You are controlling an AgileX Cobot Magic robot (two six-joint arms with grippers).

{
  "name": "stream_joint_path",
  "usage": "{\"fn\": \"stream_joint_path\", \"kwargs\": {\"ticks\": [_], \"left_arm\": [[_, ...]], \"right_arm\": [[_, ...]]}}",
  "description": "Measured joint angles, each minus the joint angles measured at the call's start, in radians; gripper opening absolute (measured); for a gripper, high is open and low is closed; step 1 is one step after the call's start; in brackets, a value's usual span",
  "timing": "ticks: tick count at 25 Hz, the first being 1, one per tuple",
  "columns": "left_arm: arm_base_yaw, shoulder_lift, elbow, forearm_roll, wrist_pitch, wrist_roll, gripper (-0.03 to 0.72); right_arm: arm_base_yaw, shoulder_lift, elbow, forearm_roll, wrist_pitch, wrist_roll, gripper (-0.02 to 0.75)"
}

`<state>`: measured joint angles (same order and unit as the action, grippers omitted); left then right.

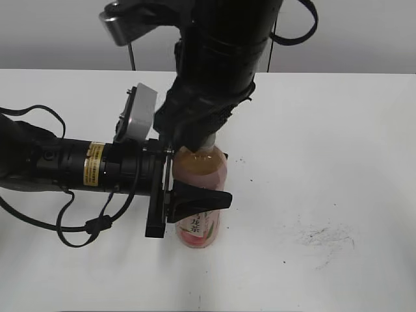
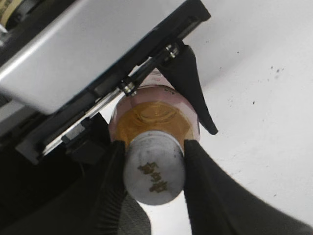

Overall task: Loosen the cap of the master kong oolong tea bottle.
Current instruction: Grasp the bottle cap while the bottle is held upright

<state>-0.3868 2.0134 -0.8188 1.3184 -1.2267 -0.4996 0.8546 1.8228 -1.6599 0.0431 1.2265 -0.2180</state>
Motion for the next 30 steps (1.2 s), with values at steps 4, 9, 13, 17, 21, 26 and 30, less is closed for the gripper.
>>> {"fn": "stream_joint_path", "kwargs": {"ticks": [4,9,13,17,21,26,30], "left_arm": [[0.0,0.0,0.001,0.002,-0.003,0.004,0.445],[0.0,0.0,0.001,0.005,-0.004,0.008,0.445],[0.0,0.0,0.001,0.005,-0.005,0.01,0.445],[0.0,0.0,0.001,0.001,-0.004,0.009,0.445],[0.0,0.0,0.001,-0.003,-0.003,0.008,0.445],[0.0,0.0,0.001,-0.005,-0.002,0.007,0.445],[0.0,-0.001,0.0,-0.012,-0.015,0.006,0.445]], "right_arm": [[0.0,0.0,0.0,0.004,0.001,-0.275,0.274],[0.0,0.0,0.0,0.007,0.002,-0.664,0.274],[0.0,0.0,-0.007,0.005,0.01,-0.949,0.274],[0.001,0.0,-0.015,-0.008,0.017,-1.279,0.274],[0.001,0.001,-0.019,-0.015,0.019,-1.588,0.274],[0.001,0.001,-0.022,-0.02,0.019,-1.843,0.274],[0.001,-0.007,-0.029,-0.024,0.021,-1.946,0.274]]}}
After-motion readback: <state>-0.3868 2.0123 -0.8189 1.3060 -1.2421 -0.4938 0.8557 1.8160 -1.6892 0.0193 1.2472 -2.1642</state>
